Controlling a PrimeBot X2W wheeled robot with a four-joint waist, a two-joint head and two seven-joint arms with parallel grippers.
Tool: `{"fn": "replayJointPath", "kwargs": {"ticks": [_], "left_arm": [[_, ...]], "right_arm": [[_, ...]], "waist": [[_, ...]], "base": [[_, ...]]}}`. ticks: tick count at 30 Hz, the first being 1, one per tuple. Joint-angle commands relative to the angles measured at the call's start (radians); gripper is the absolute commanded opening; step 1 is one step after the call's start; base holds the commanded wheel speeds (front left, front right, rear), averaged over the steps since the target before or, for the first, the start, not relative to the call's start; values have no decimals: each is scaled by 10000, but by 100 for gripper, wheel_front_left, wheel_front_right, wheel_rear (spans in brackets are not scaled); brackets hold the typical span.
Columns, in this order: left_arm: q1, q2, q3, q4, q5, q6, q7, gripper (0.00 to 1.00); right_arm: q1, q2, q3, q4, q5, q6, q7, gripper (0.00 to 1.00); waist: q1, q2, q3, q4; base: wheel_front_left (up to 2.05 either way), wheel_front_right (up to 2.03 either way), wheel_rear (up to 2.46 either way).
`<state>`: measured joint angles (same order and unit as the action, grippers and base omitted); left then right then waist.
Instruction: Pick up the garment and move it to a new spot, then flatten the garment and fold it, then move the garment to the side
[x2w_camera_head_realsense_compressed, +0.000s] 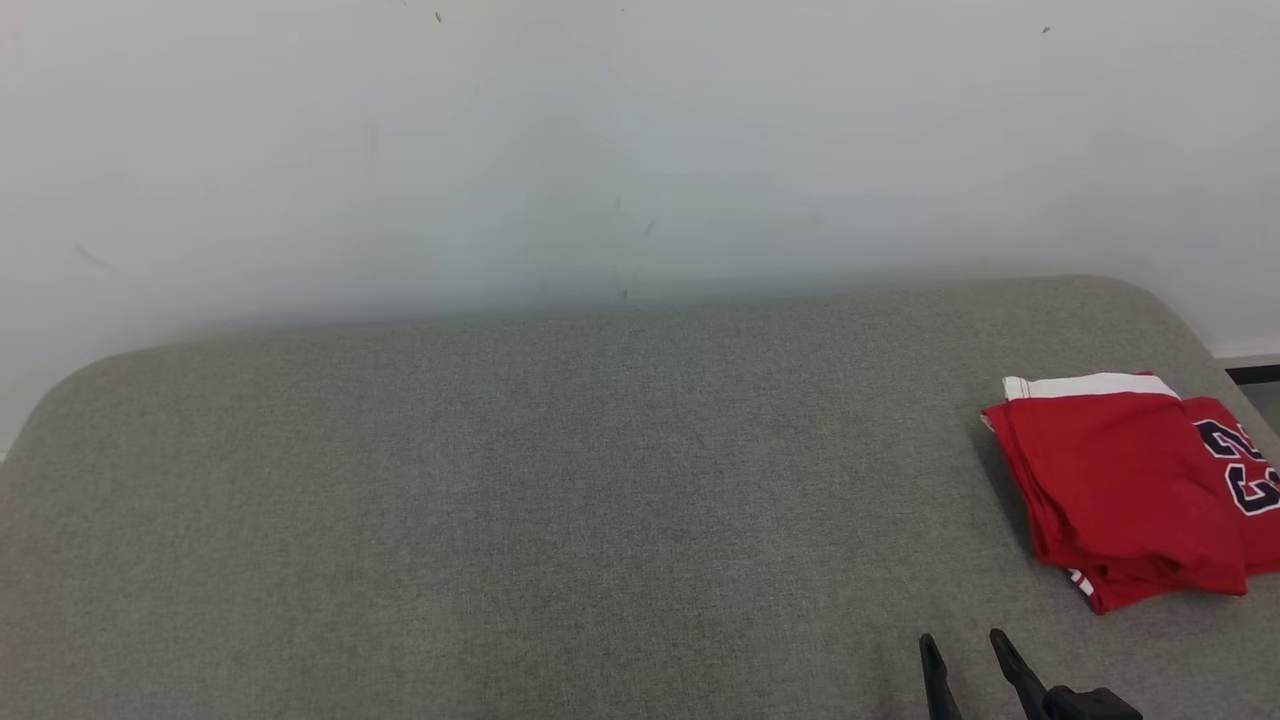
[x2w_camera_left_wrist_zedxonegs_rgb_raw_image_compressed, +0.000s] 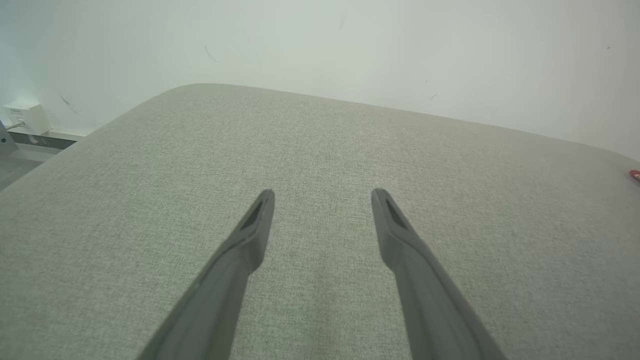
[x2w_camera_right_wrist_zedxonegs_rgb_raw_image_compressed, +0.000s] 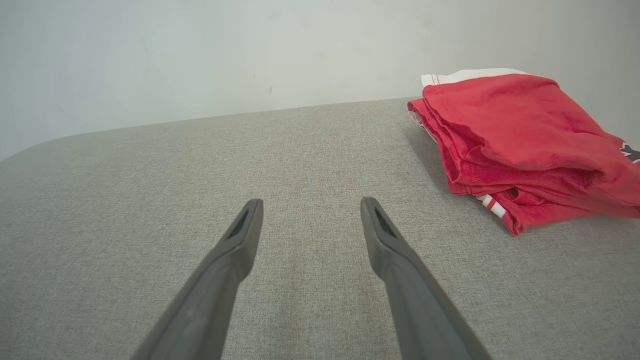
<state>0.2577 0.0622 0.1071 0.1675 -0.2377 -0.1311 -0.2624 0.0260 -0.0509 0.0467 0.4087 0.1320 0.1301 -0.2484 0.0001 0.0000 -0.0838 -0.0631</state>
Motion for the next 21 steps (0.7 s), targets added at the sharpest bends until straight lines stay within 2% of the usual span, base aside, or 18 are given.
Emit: {"fn": "replayJointPath", "kwargs": {"ticks": [1, 2, 3, 6, 21], "left_arm": [[30, -18, -1, -10, 45, 10, -26, 100], [24, -20, -26, -1, 30, 10, -26, 100], [-10, -2, -25, 24, -12, 0, 3, 0], [32, -58, -45, 312, -26, 0, 36, 0], [-770, -67, -2, 404, -2904, 1, 832, 0]], "right_arm": [[67, 7, -6, -28, 59, -1, -69, 100], [66, 7, -11, -26, 61, -1, -69, 100], [-2, 0, -3, 12, 11, 0, 4, 0], [132, 4, 0, 279, 9, 0, 37, 0], [-212, 4, -353, -129, 3121, 1, 803, 0]], "waist": [[-1, 0, 4, 3], [-1, 0, 8, 6], [0, 0, 8, 6], [0, 0, 10, 7], [0, 0, 120, 86]], "base": [[0, 0, 0], [0, 0, 0], [0, 0, 0], [0, 0, 0], [0, 0, 0]]}}
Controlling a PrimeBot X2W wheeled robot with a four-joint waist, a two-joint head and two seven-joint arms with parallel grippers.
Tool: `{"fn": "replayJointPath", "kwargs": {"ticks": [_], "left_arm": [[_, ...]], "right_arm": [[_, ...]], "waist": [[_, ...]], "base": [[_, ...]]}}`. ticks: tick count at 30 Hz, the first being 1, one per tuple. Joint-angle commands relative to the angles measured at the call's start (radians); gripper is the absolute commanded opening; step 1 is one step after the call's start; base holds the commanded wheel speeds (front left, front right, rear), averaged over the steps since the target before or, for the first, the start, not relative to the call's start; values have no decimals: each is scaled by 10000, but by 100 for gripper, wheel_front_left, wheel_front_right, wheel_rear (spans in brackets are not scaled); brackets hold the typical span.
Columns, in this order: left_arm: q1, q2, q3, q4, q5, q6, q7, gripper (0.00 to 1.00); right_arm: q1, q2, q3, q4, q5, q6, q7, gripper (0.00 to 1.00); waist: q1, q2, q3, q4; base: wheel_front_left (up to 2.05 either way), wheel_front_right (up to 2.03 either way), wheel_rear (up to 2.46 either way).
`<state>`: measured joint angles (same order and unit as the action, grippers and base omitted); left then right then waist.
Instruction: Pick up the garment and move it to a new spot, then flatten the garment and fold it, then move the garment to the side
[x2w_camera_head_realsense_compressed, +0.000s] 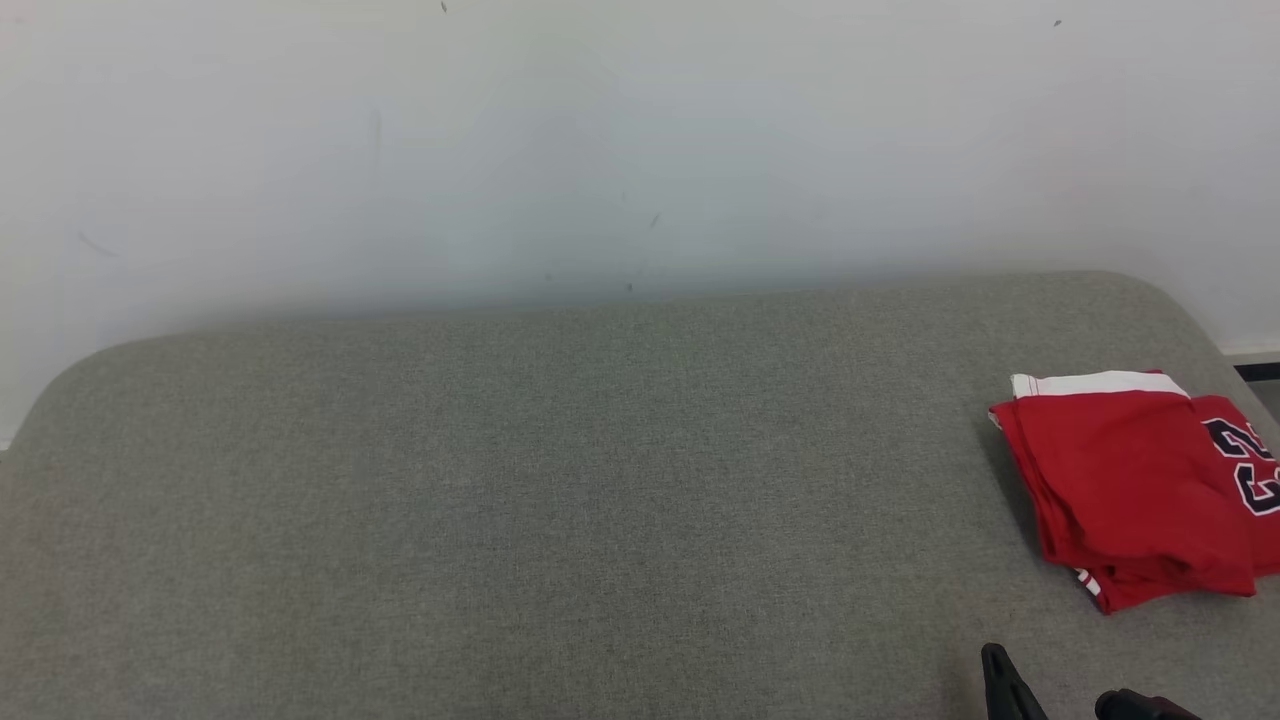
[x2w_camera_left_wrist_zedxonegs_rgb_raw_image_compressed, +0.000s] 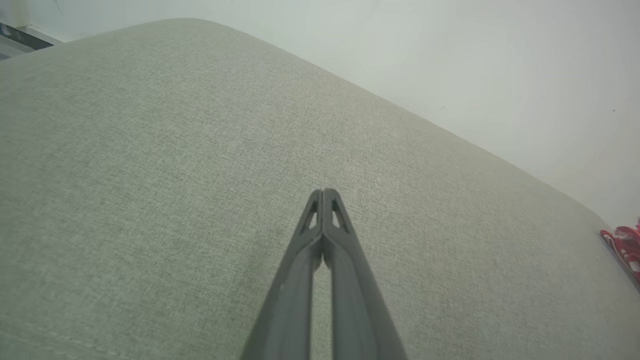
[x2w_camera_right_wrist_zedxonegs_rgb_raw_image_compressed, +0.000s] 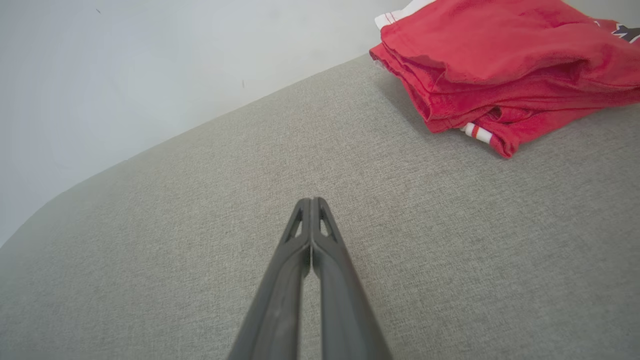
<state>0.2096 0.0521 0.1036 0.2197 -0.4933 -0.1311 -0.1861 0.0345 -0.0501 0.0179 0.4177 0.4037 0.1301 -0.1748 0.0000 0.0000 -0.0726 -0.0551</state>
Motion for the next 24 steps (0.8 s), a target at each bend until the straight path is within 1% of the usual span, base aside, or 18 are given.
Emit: {"fn": "replayJointPath", "kwargs": {"ticks": [1, 12, 13, 24], "left_arm": [[-333, 34, 33, -113, -516, 1, 114, 0], [-790, 27, 40, -65, -2189, 1, 560, 0], [-790, 27, 40, -65, -2189, 1, 560, 0], [-1202, 21, 53, -21, -3682, 2, 965, 0]], "right_arm": [[-312, -4, -83, -245, 579, 1, 106, 0], [-497, -3, -273, -497, 2384, 2, 535, 0], [-497, -3, -273, -497, 2384, 2, 535, 0], [-665, -4, -448, -711, 3988, 3, 925, 0]], "waist": [[0, 0, 15, 11], [0, 0, 91, 66], [0, 0, 91, 66], [0, 0, 166, 121]], "base": [[0, 0, 0], [0, 0, 0], [0, 0, 0], [0, 0, 0]]}}
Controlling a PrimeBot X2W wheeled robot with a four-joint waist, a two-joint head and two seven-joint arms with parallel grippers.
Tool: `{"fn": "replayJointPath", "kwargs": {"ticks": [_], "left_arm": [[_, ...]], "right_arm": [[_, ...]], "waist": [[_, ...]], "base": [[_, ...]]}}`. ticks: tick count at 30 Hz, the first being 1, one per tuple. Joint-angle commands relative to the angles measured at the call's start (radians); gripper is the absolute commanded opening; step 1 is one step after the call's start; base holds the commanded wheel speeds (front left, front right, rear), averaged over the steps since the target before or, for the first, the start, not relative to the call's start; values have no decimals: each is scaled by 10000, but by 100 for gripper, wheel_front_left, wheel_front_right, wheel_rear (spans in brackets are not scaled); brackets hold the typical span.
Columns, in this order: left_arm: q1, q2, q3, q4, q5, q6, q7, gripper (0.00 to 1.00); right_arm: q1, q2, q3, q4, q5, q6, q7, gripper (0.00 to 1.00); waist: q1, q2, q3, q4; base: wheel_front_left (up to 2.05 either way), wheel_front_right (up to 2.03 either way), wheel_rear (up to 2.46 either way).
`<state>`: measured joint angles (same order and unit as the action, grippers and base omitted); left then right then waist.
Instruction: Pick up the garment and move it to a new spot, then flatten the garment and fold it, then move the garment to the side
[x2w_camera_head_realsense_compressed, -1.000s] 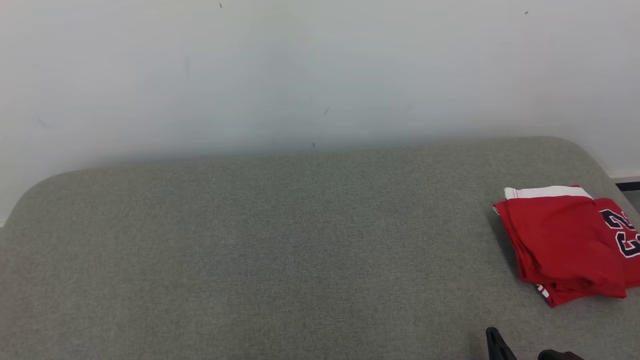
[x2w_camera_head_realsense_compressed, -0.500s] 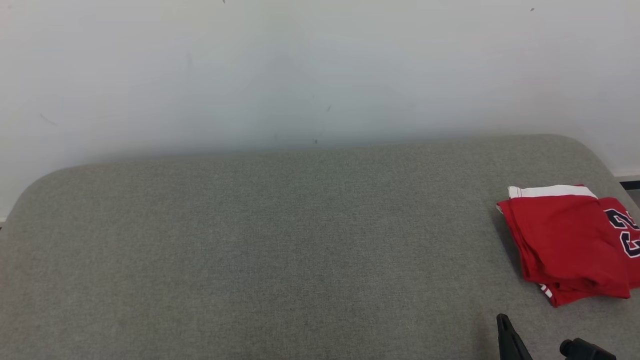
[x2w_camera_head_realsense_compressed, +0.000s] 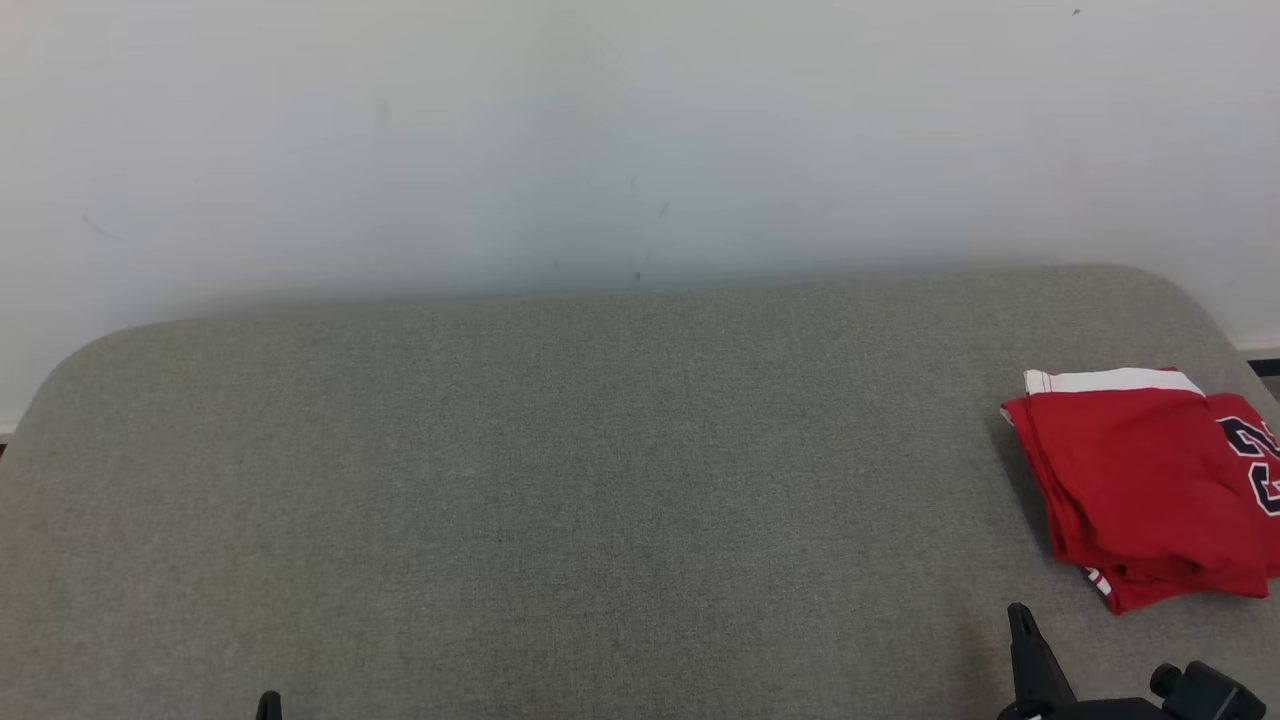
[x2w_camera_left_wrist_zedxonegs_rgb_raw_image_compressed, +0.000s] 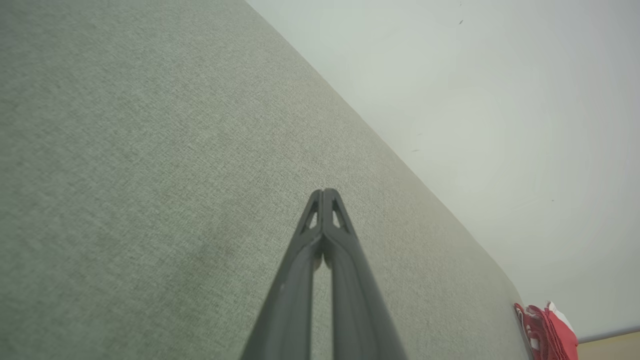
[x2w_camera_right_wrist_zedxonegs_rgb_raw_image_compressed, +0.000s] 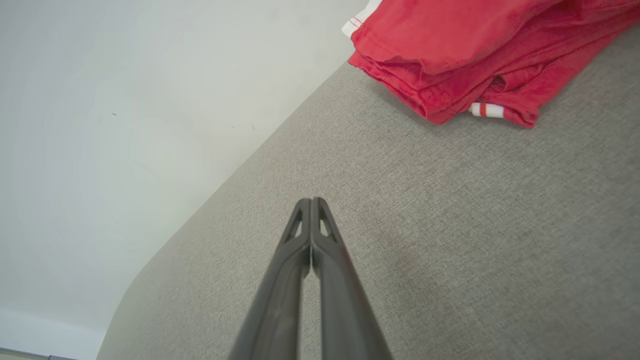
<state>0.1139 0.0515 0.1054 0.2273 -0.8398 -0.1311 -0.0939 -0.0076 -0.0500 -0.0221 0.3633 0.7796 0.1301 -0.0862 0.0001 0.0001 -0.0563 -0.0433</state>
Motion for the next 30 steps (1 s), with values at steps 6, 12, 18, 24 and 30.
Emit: {"fn": "replayJointPath", "kwargs": {"ticks": [6, 12, 18, 24, 30], "left_arm": [[-449, 24, 43, -73, -945, 2, 243, 0], [-641, 21, 49, -50, -1642, 3, 433, 0], [-821, 17, 56, -27, -2300, 3, 615, 0], [-989, 13, 63, -4, -2924, 3, 785, 0], [-1151, 11, 68, 17, -3505, 3, 953, 0]], "right_arm": [[-321, -6, -135, -270, 1026, 4, 240, 0], [-410, -5, -218, -372, 1772, 4, 425, 0], [-472, -5, -298, -465, 2483, 5, 595, 0], [-545, -5, -369, -551, 3153, 5, 760, 0], [-609, -5, -439, -633, 3785, 6, 910, 0]], "waist": [[-1, -1, 45, 33], [-1, -1, 86, 63], [-1, -1, 127, 93], [-1, -1, 168, 123], [-1, -1, 209, 153]], "base": [[0, 0, 0], [0, 0, 0], [0, 0, 0], [0, 0, 0], [0, 0, 0]]}}
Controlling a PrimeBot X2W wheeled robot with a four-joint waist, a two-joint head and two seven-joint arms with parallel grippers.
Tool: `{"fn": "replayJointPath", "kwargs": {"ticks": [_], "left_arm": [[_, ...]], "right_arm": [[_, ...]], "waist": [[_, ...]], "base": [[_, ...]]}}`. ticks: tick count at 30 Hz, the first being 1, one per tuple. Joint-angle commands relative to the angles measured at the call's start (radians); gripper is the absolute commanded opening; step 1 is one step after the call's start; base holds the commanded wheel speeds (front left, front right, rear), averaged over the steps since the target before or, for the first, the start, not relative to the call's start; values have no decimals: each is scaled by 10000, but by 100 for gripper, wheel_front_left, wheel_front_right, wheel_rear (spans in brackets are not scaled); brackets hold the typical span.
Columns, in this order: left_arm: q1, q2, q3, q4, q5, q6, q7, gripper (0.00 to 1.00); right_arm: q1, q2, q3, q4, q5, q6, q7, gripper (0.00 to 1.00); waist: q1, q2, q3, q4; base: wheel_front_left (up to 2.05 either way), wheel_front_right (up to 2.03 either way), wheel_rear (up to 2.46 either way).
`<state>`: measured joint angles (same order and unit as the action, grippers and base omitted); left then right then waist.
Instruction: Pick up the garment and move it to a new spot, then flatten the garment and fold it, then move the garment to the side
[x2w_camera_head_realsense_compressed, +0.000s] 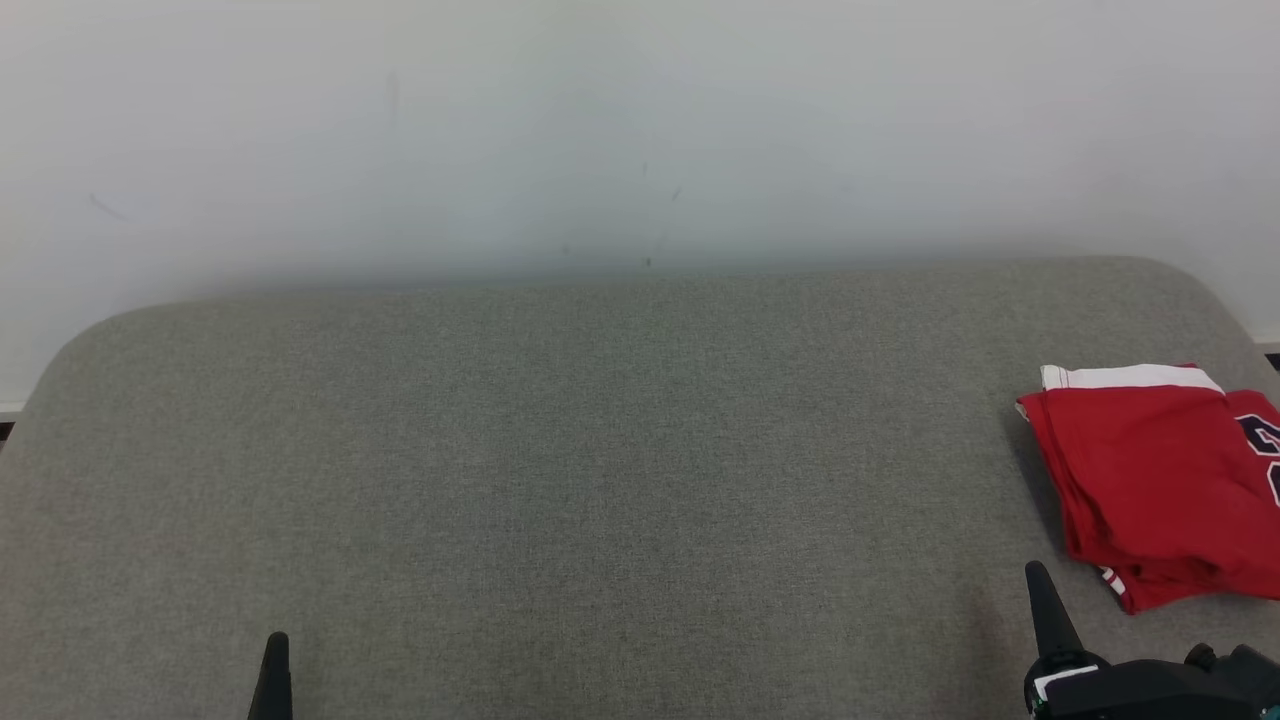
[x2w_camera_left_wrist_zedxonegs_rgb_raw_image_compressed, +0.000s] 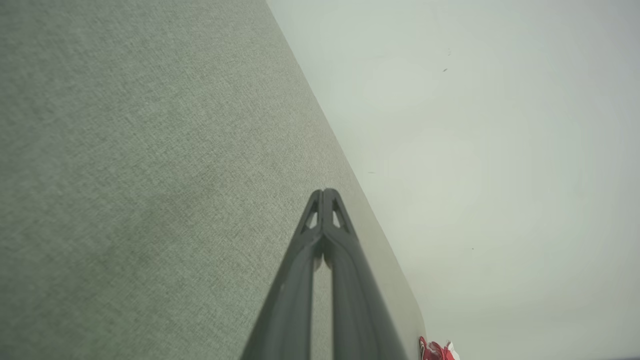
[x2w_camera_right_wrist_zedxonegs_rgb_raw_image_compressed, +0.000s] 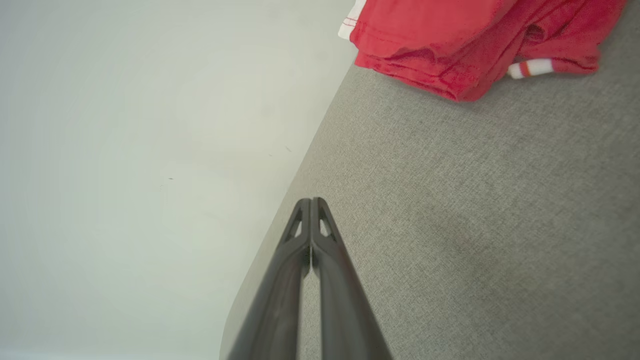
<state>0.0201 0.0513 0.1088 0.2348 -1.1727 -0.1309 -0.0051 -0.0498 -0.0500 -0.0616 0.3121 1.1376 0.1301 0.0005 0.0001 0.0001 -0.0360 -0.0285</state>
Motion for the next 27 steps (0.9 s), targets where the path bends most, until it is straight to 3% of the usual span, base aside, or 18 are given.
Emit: {"fn": "replayJointPath", "kwargs": {"ticks": [1, 27], "left_arm": [[-238, 11, 35, -54, -276, 1, 88, 0], [-823, -1, 52, 28, -2417, 2, 670, 0]], "right_arm": [[-194, -5, -56, -134, 313, 6, 75, 0], [-419, -4, -309, -429, 2596, 8, 630, 0]], "waist": [[-1, -1, 13, 10], [-1, -1, 184, 134]], "base": [[0, 0, 0], [0, 0, 0]]}}
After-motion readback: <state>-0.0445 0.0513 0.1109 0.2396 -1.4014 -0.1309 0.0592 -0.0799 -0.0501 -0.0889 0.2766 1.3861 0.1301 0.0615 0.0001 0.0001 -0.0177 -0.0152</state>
